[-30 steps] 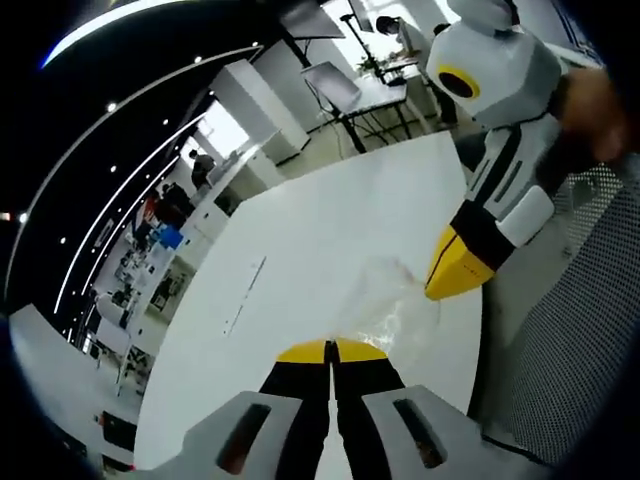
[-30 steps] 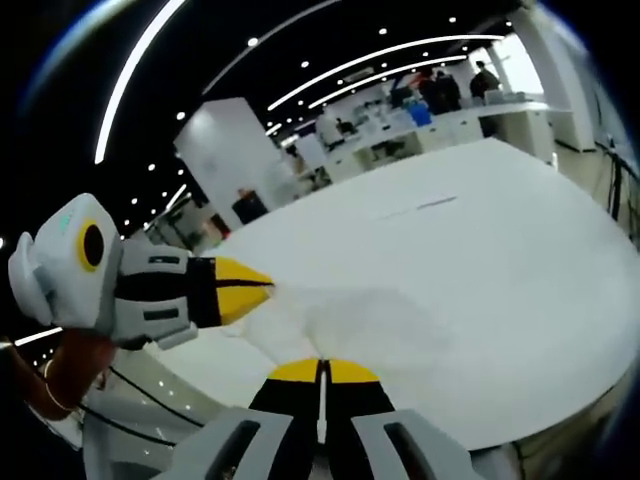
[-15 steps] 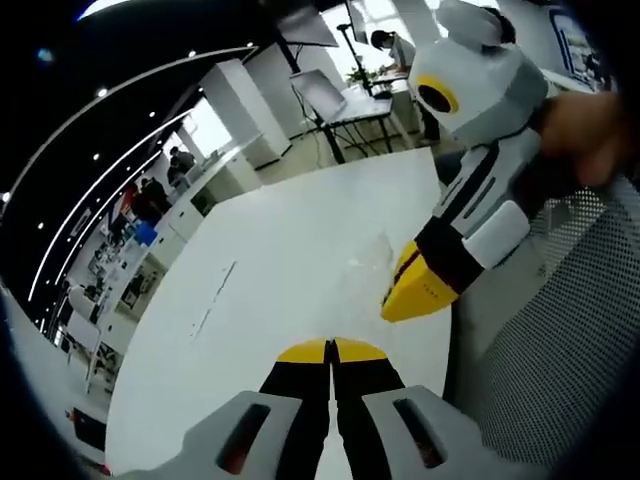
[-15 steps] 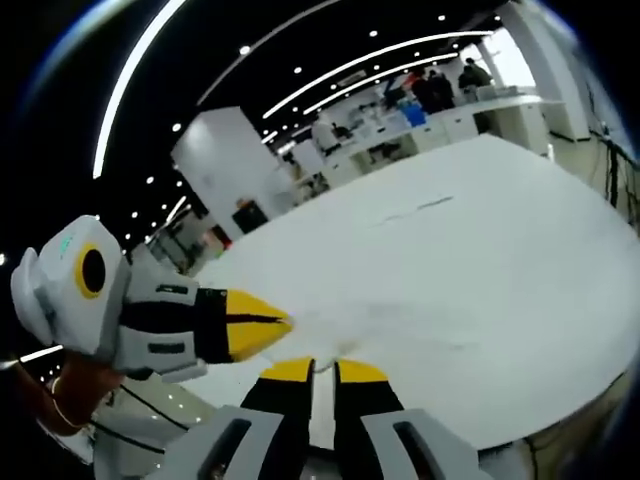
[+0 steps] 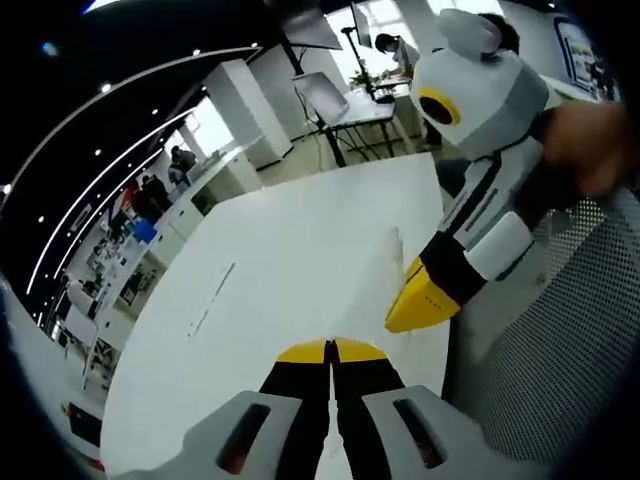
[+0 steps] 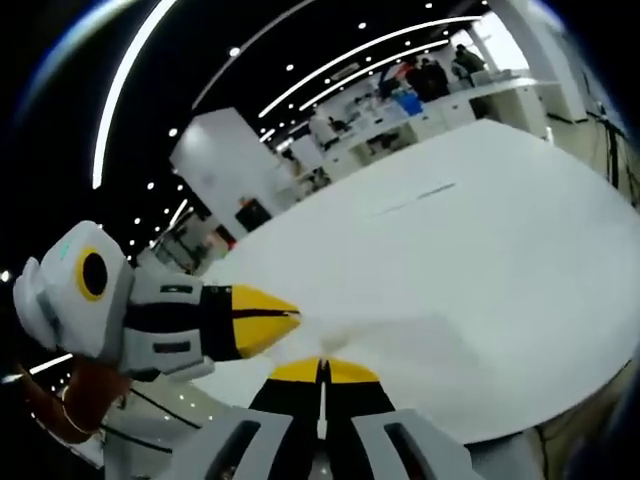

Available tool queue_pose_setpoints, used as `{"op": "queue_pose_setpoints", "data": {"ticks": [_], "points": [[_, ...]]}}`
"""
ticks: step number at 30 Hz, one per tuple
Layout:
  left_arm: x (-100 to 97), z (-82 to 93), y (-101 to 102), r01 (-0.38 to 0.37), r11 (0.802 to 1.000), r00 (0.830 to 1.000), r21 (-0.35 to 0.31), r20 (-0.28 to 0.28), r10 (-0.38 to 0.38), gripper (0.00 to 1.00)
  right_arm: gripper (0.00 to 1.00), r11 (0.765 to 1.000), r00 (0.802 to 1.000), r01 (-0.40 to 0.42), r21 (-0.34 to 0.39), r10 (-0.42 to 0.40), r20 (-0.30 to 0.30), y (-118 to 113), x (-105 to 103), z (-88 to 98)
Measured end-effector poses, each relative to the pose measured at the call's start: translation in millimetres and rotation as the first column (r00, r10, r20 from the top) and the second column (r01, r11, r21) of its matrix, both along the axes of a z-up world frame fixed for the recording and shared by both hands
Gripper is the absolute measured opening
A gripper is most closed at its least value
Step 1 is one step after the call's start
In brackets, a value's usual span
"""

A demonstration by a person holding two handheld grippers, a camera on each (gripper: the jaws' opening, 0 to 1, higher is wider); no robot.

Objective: Open the resealable bag by pulling the two sides of the seal apart until the entire bag opening is separated and visibly accessible.

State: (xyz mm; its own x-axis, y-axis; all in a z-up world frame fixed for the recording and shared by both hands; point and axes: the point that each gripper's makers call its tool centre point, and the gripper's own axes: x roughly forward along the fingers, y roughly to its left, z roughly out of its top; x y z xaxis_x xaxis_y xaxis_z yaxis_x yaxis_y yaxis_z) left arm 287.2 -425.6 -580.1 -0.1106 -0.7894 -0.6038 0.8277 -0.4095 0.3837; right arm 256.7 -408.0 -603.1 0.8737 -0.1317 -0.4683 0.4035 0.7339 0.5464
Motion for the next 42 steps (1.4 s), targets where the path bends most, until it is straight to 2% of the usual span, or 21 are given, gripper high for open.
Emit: {"op": "queue_pose_setpoints", "data": {"ticks": [3, 10, 17, 18, 20, 22, 23, 25, 27, 29, 32, 36, 39, 42], "points": [[7.1, 7.3, -3, -0.015, 0.999, 1.000, -0.031, 0.023, 0.015, 0.00, 0.00, 1.000, 1.000, -0.011, -0.012, 0.010, -0.010, 1, 0, -0.7], [20.4, 14.4, -8, -0.029, 0.998, 0.997, -0.049, 0.064, 0.032, 0.00, 0.00, 1.000, 1.000, -0.005, -0.012, 0.005, -0.004, 0, -1, 0.6], [22.4, 18.3, -11, -0.024, 0.998, 0.996, -0.057, 0.081, 0.029, 0.00, 0.00, 1.000, 1.000, -0.004, -0.021, 0.003, -0.018, -1, -3, -0.4], [24.4, 19.4, -12, -0.037, 0.998, 0.997, -0.057, 0.063, 0.040, 0.00, 0.00, 1.000, 1.000, -0.001, -0.026, 0.001, -0.014, -2, -3, 0.4], [23.1, 19.1, -12, -0.033, 0.998, 0.998, -0.054, 0.052, 0.036, 0.00, 0.00, 0.999, 1.000, -0.002, -0.042, 0.002, -0.016, -3, -2, 0.6], [17.8, 15.3, -12, 0.001, 0.999, 0.996, -0.040, 0.085, 0.002, 0.00, 0.00, 0.998, 1.000, 0.004, -0.061, -0.004, 0.007, -6, -1, 5.2], [16.2, 13.8, -12, 0.008, 0.999, 0.996, -0.036, 0.084, -0.005, 0.00, 0.00, 0.997, 1.000, 0.001, -0.071, 0.000, 0.014, -6, 0, 6.6], [14.5, 9.3, -11, 0.016, 1.000, 0.997, -0.017, 0.075, -0.015, 0.00, 0.00, 0.996, 0.999, -0.015, -0.084, 0.018, 0.035, -5, 4, 9.1], [16.0, 4.2, -12, 0.016, 1.000, 0.998, -0.006, 0.068, -0.015, 0.00, 0.04, 0.993, 0.997, -0.063, -0.102, 0.067, 0.031, 2, 8, 8.3], [20.8, 0.2, -13, 0.004, 1.000, 0.998, 0.005, 0.067, -0.004, 0.00, 0.09, 0.985, 0.996, -0.086, -0.149, 0.090, 0.017, 2, 9, 8.0], [27.0, -3.5, -15, -0.022, 1.000, 0.999, 0.014, 0.025, 0.021, 0.00, 0.14, 0.981, 0.995, -0.092, -0.172, 0.095, 0.005, 2, 9, 7.6], [40.6, -7.4, -19, -0.051, 0.999, 0.998, 0.018, 0.028, 0.051, 0.00, 0.23, 0.972, 0.994, -0.107, -0.211, 0.107, -0.009, 2, 10, 7.6], [54.2, -7.6, -25, -0.082, 0.996, 0.996, 0.017, 0.025, 0.082, 0.00, 0.25, 0.965, 0.992, -0.124, -0.229, 0.122, -0.022, 4, 10, 6.7], [75.4, -4.6, -34, -0.148, 0.989, 0.989, 0.006, 0.014, 0.148, 0.00, 0.25, 0.967, 0.992, -0.124, -0.224, 0.122, -0.021, 3, 9, 6.3]]}}
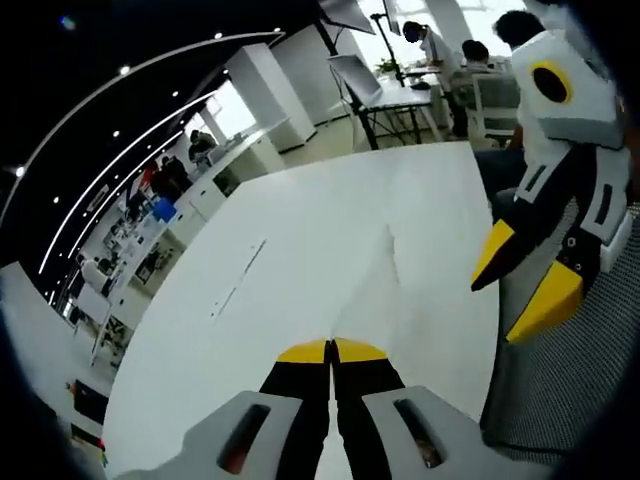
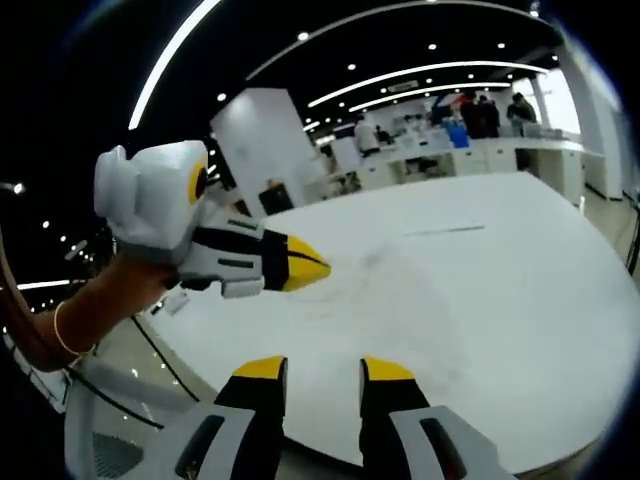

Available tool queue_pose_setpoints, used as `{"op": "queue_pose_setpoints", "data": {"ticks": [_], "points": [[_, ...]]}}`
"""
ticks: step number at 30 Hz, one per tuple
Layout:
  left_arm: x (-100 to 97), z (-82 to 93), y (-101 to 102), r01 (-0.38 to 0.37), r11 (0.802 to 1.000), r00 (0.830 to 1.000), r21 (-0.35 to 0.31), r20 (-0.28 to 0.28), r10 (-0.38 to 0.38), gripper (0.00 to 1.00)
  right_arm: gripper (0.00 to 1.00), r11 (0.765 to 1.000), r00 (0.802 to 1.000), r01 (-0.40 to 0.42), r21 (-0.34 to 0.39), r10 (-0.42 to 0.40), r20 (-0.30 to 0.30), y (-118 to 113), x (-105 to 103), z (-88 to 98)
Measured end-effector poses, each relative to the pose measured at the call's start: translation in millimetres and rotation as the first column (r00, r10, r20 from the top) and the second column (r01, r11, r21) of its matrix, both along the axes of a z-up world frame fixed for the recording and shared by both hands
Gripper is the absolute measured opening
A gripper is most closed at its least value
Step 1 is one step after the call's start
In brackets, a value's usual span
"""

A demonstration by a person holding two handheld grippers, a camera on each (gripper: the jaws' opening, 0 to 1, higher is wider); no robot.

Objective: Open the resealable bag by pulling the two sides of the seal apart until the entire bag opening is separated and visibly accessible.

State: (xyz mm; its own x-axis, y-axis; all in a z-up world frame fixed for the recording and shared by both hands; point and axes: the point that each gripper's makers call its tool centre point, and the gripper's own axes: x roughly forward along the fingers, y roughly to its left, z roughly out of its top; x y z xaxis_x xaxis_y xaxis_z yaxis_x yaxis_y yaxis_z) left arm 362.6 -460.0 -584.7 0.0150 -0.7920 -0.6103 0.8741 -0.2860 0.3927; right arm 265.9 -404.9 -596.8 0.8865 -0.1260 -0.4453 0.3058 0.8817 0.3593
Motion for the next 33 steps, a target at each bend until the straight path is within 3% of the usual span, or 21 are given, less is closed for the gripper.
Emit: {"op": "queue_pose_setpoints", "data": {"ticks": [5, 14, 17, 20, 23, 24, 25, 27, 28, 33], "points": [[33.2, 13.2, -21, -0.084, 0.995, 0.996, -0.054, -0.008, 0.084, 0.00, 0.28, 1.000, 1.000, -0.008, -0.015, 0.008, -0.009, 0, -1, -2.1], [70.0, 46.1, -66, -0.138, 0.979, 0.988, -0.152, 0.044, 0.146, 0.00, 0.35, 0.999, 1.000, -0.009, -0.038, 0.009, -0.019, -2, -2, -3.3], [82.3, 50.0, -82, -0.146, 0.978, 0.987, -0.150, 0.042, 0.153, 0.00, 0.35, 0.999, 1.000, -0.004, -0.034, 0.004, -0.022, -2, -2, -4.1], [97.3, 56.5, -102, -0.134, 0.980, 0.985, -0.145, 0.086, 0.147, 0.00, 0.35, 1.000, 1.000, 0.000, -0.029, -0.001, -0.026, -3, -3, -5.2], [115.5, 63.4, -127, -0.146, 0.979, 0.983, -0.146, 0.092, 0.160, 0.00, 0.35, 1.000, 1.000, 0.000, -0.029, -0.001, -0.025, -3, -3, -5.3], [116.9, 64.0, -132, -0.143, 0.979, 0.982, -0.142, 0.101, 0.158, 0.00, 0.35, 1.000, 1.000, 0.004, -0.027, -0.005, -0.026, -4, -3, -5.6], [121.4, 66.2, -140, -0.114, 0.984, 0.976, -0.137, 0.167, 0.137, 0.00, 0.35, 1.000, 1.000, 0.008, -0.025, -0.008, -0.027, -5, -4, -5.7], [124.4, 67.3, -145, -0.110, 0.985, 0.971, -0.135, 0.198, 0.136, 0.00, 0.35, 1.000, 1.000, 0.013, -0.024, -0.013, -0.027, -5, -5, -5.7], [127.6, 67.6, -156, -0.121, 0.983, 0.972, -0.139, 0.186, 0.146, 0.00, 0.35, 1.000, 0.999, 0.023, -0.020, -0.023, -0.024, -7, -6, -5.5], [132.0, 64.8, -174, -0.111, 0.986, 0.962, -0.124, 0.236, 0.138, 0.00, 0.35, 0.999, 0.999, 0.030, -0.014, -0.031, -0.024, -8, -5, -6.8]]}}
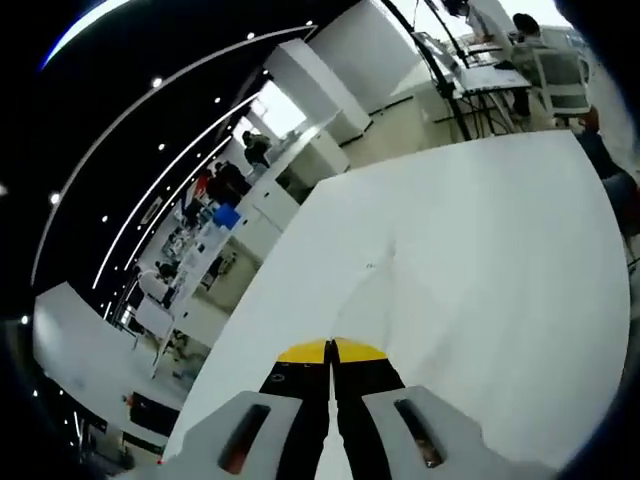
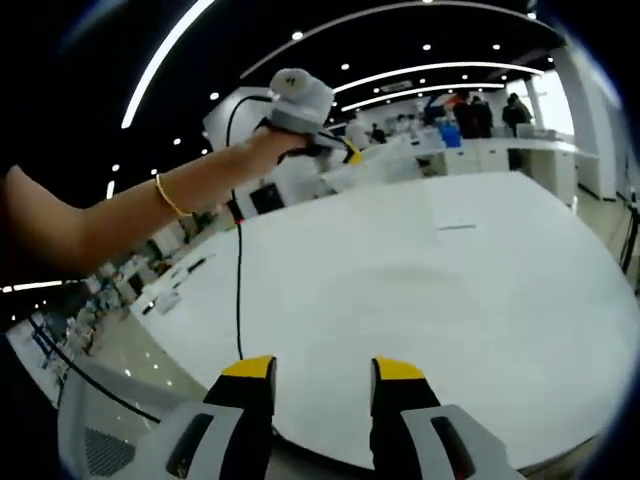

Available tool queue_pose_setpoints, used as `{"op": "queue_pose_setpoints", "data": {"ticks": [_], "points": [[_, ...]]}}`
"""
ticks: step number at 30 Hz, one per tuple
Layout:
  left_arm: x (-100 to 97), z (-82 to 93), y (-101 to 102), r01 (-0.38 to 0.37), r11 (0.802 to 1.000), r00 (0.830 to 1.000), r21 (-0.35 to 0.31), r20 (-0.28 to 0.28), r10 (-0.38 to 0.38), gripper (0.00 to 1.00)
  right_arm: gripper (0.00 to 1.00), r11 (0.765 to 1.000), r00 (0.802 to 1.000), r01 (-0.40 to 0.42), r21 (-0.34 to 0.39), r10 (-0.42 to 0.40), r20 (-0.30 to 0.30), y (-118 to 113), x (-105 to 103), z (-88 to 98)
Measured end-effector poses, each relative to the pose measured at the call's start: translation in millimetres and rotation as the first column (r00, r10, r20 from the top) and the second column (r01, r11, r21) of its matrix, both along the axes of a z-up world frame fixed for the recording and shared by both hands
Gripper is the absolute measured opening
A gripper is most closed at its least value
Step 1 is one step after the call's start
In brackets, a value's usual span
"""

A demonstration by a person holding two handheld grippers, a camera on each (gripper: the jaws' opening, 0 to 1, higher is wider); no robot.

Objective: Open the resealable bag by pulling the two sides of the seal apart until the entire bag opening is separated and visibly accessible.

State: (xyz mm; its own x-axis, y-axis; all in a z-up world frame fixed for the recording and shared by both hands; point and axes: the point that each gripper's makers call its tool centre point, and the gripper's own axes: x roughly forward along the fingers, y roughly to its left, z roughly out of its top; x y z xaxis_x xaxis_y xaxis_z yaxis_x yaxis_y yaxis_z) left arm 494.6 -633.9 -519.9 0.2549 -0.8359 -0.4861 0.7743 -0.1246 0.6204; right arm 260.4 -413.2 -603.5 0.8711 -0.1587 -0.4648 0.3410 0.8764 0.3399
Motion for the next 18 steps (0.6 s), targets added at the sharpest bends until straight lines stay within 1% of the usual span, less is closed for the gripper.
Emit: {"op": "queue_pose_setpoints", "data": {"ticks": [1, 3, 5, 7, 9, 11, 12, 13, 14, 15, 16, 18], "points": [[-0.1, -0.7, -1, -0.001, 1.000, 1.000, -0.003, -0.001, 0.001, 0.00, 0.35, 1.000, 1.000, 0.000, 0.000, 0.000, 0.000, 0, 0, 0.0], [-0.7, -3.4, -3, -0.014, 1.000, 1.000, -0.014, -0.021, 0.014, 0.00, 0.35, 1.000, 1.000, 0.001, 0.000, -0.001, 0.001, 0, 0, 0.3], [-7.2, -13.7, 0, -0.011, 1.000, 0.999, -0.002, -0.049, 0.011, 0.00, 0.35, 1.000, 1.000, 0.004, 0.003, -0.004, 0.003, 0, -1, 0.4], [-17.6, -32.7, 6, 0.002, 1.000, 0.998, 0.029, -0.065, 0.000, 0.00, 0.35, 1.000, 1.000, 0.005, 0.004, -0.005, 0.003, 0, -1, 0.1], [-30.7, -59.6, 16, 0.023, 0.997, 0.996, 0.071, -0.089, -0.016, 0.00, 0.35, 1.000, 1.000, 0.005, 0.009, -0.005, 0.001, 1, -1, -0.8], [-34.0, -79.4, 18, 0.032, 0.994, 0.993, 0.103, -0.114, -0.020, 0.00, 0.35, 1.000, 1.000, 0.001, 0.011, -0.001, 0.000, 2, 0, -1.4], [-35.3, -83.5, 19, 0.033, 0.993, 0.993, 0.111, -0.120, -0.020, 0.00, 0.35, 1.000, 1.000, 0.001, 0.011, -0.001, 0.000, 2, 0, -1.5], [-41.0, -102.3, 24, 0.052, 0.987, 0.989, 0.149, -0.147, -0.029, 0.00, 0.35, 1.000, 1.000, -0.001, 0.011, 0.001, -0.002, 2, 0, -1.9], [-48.9, -113.8, 27, 0.060, 0.986, 0.979, 0.153, -0.201, -0.028, 0.00, 0.35, 1.000, 1.000, -0.002, 0.013, 0.002, -0.003, 3, 0, -2.1], [-51.6, -121.3, 31, 0.058, 0.983, 0.976, 0.172, -0.217, -0.020, 0.00, 0.35, 1.000, 1.000, -0.002, 0.015, 0.002, -0.003, 3, 0, -2.3], [-54.5, -130.0, 33, 0.070, 0.980, 0.977, 0.184, -0.210, -0.030, 0.00, 0.35, 1.000, 1.000, -0.002, 0.016, 0.002, -0.004, 3, -1, -2.6], [-58.1, -141.6, 36, 0.075, 0.977, 0.978, 0.201, -0.204, -0.034, 0.00, 0.35, 1.000, 1.000, -0.001, 0.019, 0.001, -0.004, 3, -1, -2.9]]}}
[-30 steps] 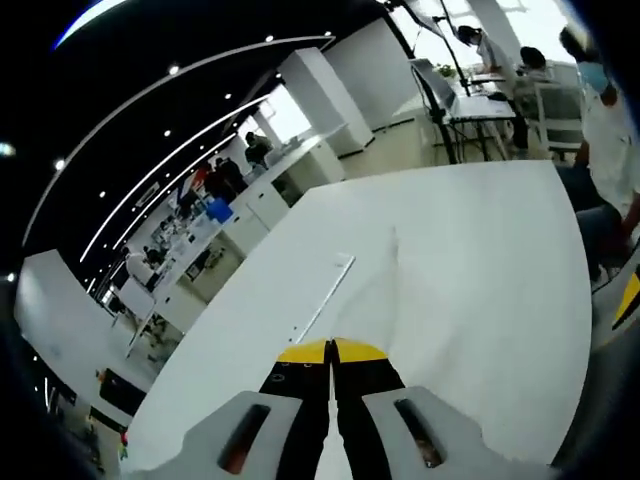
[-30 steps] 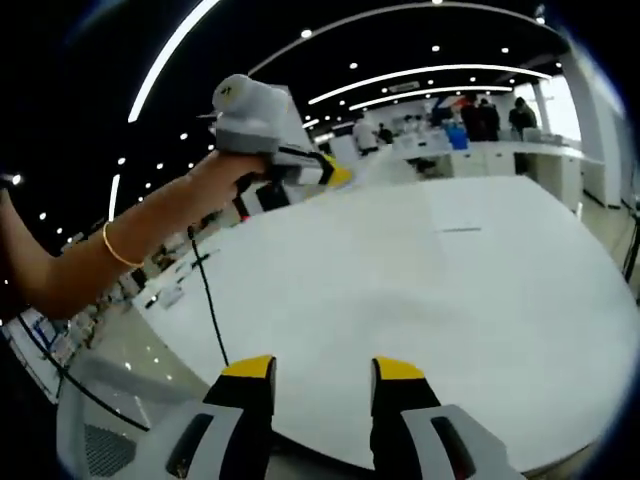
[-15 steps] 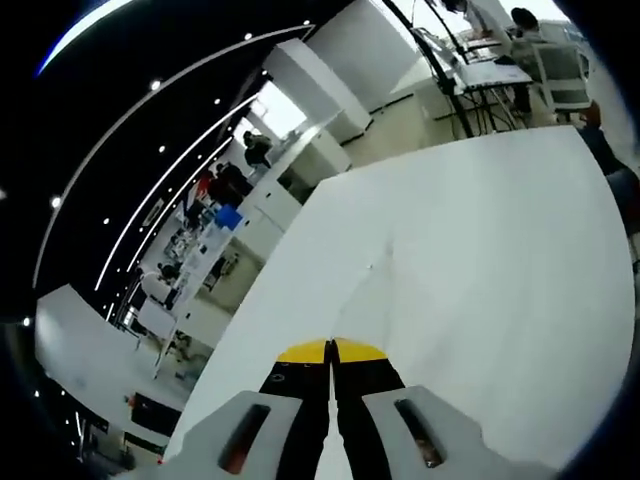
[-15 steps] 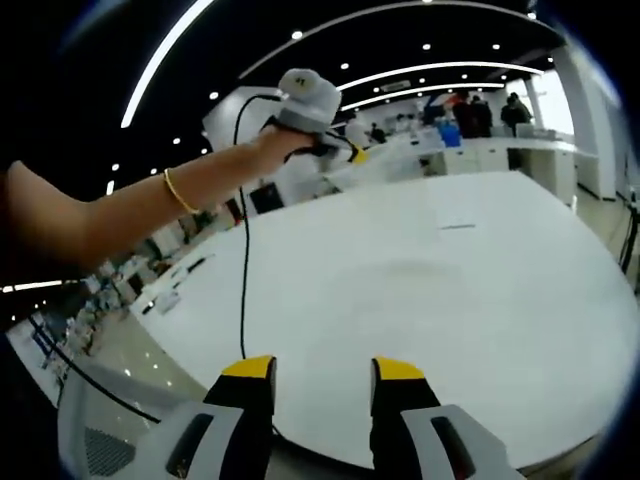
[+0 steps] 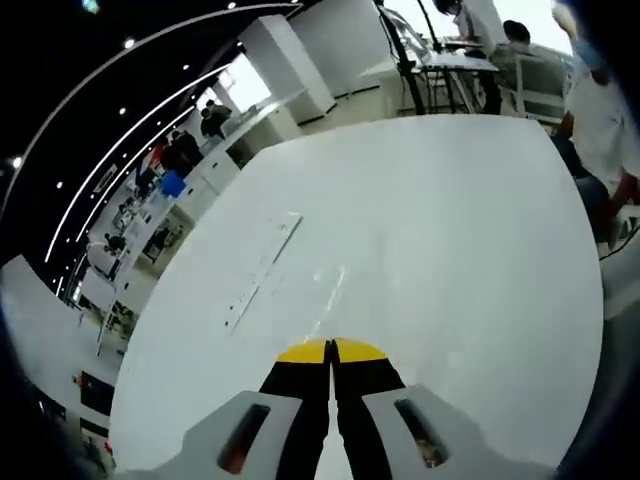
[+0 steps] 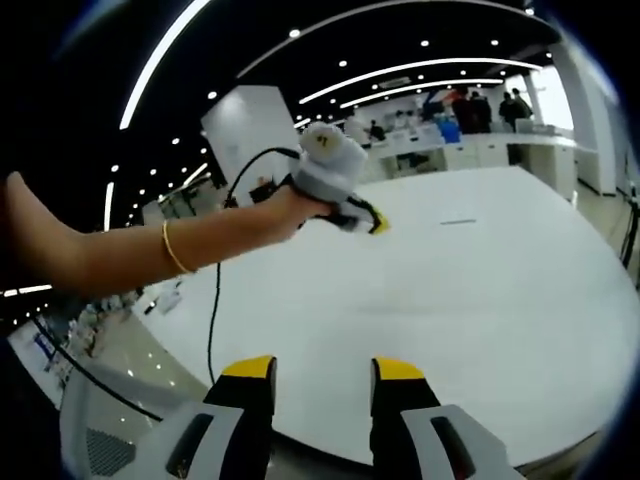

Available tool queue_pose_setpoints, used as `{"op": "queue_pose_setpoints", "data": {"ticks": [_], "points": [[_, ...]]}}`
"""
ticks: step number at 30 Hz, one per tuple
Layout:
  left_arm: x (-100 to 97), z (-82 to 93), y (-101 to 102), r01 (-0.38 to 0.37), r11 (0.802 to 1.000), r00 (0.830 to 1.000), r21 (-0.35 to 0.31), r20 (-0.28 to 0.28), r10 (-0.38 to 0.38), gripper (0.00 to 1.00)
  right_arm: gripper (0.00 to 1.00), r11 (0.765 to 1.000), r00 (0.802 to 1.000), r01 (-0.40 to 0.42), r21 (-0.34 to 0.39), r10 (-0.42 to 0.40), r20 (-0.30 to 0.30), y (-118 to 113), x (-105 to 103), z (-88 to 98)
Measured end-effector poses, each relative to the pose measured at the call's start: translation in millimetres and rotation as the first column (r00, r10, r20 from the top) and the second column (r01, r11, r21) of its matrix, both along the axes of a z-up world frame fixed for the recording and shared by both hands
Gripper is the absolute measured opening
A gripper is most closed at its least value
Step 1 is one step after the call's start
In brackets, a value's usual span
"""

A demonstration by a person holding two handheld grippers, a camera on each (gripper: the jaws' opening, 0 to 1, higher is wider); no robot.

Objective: Open the resealable bag by pulling the two sides of the seal apart until the entire bag opening is separated and visibly accessible.

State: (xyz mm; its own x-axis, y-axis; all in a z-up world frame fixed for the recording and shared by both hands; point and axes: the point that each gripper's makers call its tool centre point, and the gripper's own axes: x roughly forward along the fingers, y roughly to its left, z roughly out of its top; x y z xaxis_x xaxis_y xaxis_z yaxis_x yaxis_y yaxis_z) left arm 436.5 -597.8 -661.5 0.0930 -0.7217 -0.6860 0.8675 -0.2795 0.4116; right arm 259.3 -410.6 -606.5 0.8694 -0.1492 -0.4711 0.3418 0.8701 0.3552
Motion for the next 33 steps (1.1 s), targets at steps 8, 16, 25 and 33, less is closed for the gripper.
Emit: {"op": "queue_pose_setpoints", "data": {"ticks": [8, 16, 25, 33], "points": [[-17.2, -44.9, 2, 0.011, 0.998, 0.999, 0.063, -0.053, -0.008, 0.00, 0.35, 1.000, 1.000, 0.012, 0.011, -0.012, -0.016, -1, -3, -3.9], [-28.4, -59.4, 2, 0.047, 0.997, 0.995, 0.063, -0.088, -0.042, 0.00, 0.44, 0.995, 0.987, 0.078, -0.056, -0.086, -0.139, -19, -21, -19.0], [-34.7, -67.7, 9, 0.100, 0.991, 0.988, 0.090, -0.124, -0.089, 0.00, 0.69, 0.984, 0.980, 0.131, -0.120, -0.147, -0.135, -33, -25, -15.7], [-41.2, -81.2, 19, 0.143, 0.979, 0.986, 0.144, -0.109, -0.128, 0.13, 0.68, 0.988, 0.982, 0.117, -0.100, -0.130, -0.136, -30, -23, -16.9]]}}
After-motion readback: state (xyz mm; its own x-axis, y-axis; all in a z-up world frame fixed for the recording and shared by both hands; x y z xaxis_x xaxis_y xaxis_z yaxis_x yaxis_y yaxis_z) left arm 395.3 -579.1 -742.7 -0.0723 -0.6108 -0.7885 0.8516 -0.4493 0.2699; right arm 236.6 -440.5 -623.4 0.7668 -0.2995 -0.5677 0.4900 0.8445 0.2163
